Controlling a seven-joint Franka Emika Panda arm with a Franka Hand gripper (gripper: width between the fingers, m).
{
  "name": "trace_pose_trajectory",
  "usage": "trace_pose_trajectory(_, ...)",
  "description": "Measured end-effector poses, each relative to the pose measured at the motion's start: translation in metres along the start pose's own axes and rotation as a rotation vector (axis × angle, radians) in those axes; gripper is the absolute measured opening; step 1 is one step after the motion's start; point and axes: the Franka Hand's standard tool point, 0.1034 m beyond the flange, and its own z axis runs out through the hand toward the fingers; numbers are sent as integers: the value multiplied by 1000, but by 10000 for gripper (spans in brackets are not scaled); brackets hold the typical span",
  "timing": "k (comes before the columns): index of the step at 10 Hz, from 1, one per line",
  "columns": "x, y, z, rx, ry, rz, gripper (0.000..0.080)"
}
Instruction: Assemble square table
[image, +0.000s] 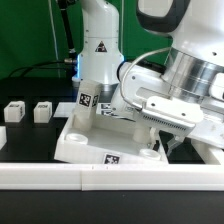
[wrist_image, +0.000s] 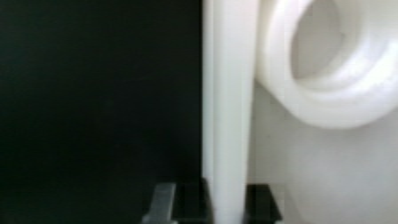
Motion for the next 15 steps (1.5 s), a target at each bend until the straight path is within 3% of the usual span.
trace_pose_trajectory(3, 0, -1, 0, 0, 1, 1, 67)
trace_pose_trajectory(5, 1, -9, 2, -76, -7, -146, 67)
trace_pose_trajectory(6, 2, -5, 1, -94, 1, -135, 67)
trace_pose_trajectory(8, 3, 17, -7, -107, 15, -159, 68)
trace_pose_trajectory(9, 3, 25, -8, -106, 29, -128, 68)
trace_pose_trajectory(11, 1, 49, -15, -79, 74, -95, 68)
trace_pose_trajectory(12, 1, 52, -16, -63, 96, -93, 68)
trace_pose_trajectory(15, 1, 52, -15, -54, 106, -77, 67)
